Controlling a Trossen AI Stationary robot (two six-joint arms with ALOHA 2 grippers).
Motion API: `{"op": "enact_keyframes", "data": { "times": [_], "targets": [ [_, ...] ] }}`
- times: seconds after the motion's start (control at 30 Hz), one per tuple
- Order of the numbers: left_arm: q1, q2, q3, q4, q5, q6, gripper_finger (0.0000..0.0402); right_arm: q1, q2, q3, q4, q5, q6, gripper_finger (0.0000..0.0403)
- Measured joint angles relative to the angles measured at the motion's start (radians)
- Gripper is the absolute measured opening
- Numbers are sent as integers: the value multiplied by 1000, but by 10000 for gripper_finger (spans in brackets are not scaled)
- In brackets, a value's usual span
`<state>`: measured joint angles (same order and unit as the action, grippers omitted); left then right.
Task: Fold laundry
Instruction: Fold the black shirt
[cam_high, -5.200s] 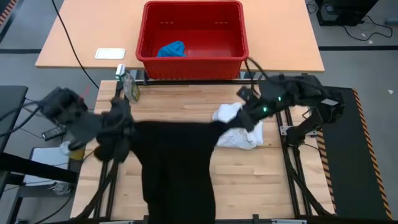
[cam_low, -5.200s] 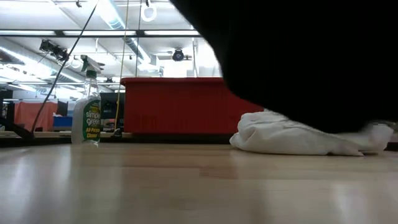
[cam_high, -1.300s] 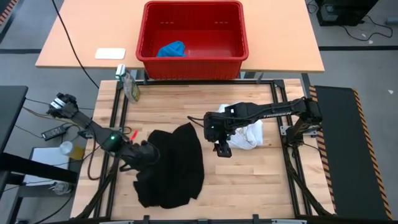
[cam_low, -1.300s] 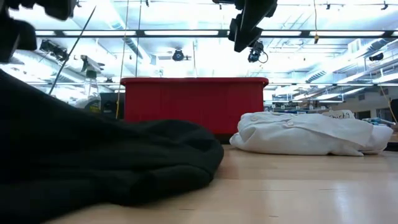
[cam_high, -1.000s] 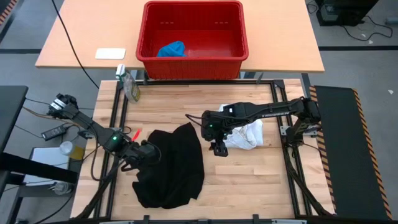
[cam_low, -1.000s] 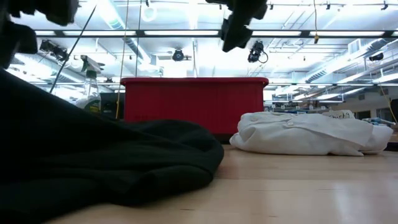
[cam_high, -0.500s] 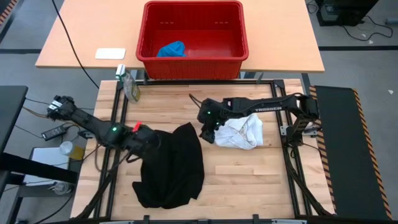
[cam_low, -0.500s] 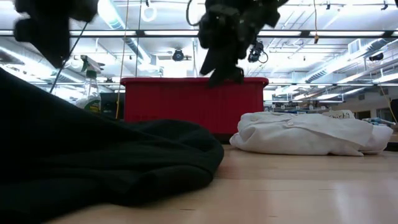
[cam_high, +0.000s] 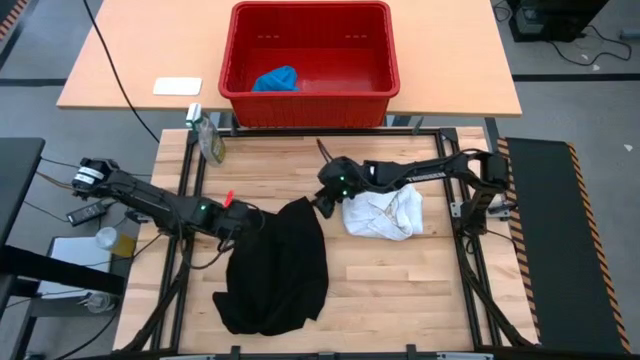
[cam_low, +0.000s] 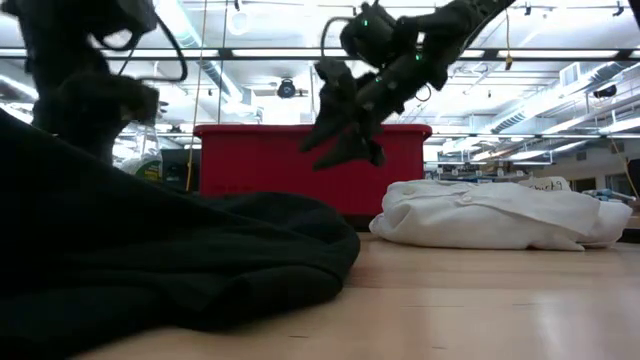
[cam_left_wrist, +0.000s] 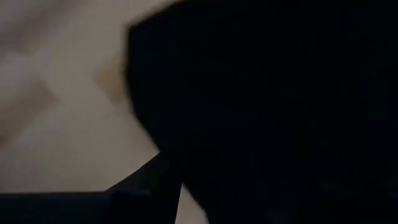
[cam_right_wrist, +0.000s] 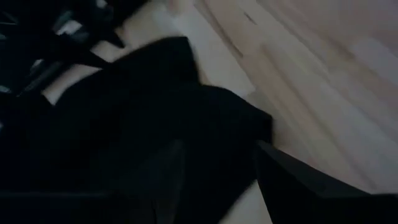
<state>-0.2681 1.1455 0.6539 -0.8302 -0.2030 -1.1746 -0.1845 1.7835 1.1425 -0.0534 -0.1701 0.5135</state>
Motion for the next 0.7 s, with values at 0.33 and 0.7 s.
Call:
{"op": "enact_keyframes", "data": {
  "times": [0.33, 0.7],
  "targets": [
    [128, -94, -51, -36, 56, -25, 182, -24, 141, 101, -12, -138, 70, 186],
    [177, -96, -61, -27, -25, 24, 182, -40, 214, 150, -14, -150, 101, 200]
  ]
}}
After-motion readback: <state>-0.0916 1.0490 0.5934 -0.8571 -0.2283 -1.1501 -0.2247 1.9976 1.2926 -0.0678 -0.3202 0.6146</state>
